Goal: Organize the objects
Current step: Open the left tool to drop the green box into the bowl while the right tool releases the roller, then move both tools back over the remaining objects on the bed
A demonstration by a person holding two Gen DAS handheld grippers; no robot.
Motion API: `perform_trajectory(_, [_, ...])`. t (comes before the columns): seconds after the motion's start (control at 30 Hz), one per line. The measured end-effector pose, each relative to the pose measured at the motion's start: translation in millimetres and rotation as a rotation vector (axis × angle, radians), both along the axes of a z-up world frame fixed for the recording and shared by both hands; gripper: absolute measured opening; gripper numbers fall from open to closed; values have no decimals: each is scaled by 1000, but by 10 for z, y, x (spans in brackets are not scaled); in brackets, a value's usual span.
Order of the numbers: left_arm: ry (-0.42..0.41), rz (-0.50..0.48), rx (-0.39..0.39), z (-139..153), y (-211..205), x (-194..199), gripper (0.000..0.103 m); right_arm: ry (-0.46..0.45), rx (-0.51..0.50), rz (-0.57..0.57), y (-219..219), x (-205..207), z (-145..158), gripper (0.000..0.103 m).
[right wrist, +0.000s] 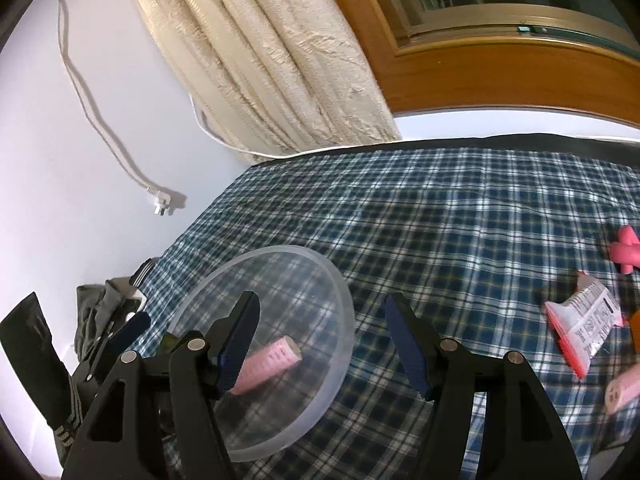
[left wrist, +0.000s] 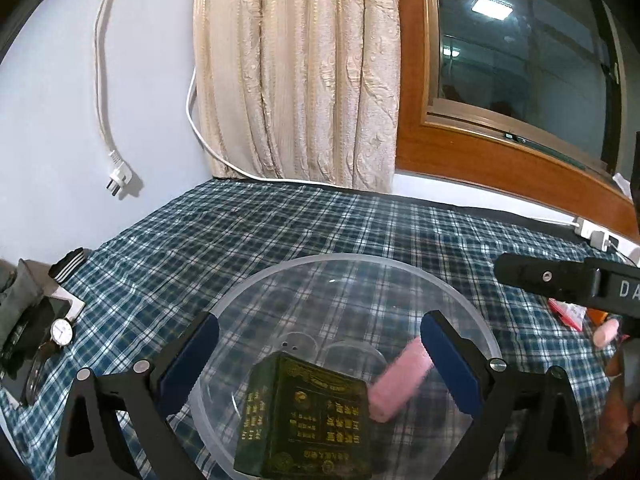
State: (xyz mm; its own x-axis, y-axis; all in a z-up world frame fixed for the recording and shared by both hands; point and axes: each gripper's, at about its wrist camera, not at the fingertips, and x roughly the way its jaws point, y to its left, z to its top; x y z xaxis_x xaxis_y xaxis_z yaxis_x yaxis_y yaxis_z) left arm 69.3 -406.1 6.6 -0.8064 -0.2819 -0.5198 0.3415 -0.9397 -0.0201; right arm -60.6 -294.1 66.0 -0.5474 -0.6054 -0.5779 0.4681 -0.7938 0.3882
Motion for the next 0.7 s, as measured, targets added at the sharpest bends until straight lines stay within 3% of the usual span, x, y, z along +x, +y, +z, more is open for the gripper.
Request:
perform_trajectory(0.3, [-16,12,0,-23,-1,-21,102,24,40,-30,68,64,-10,81])
perform_trajectory(0.57, [-14,38,-21,-32,0,-11,102,86,43,-80,232,169,54,83])
perform_trajectory(0.7, [-6,50,-39,-17,12,6,102,135,12,-119,384,261,140,94])
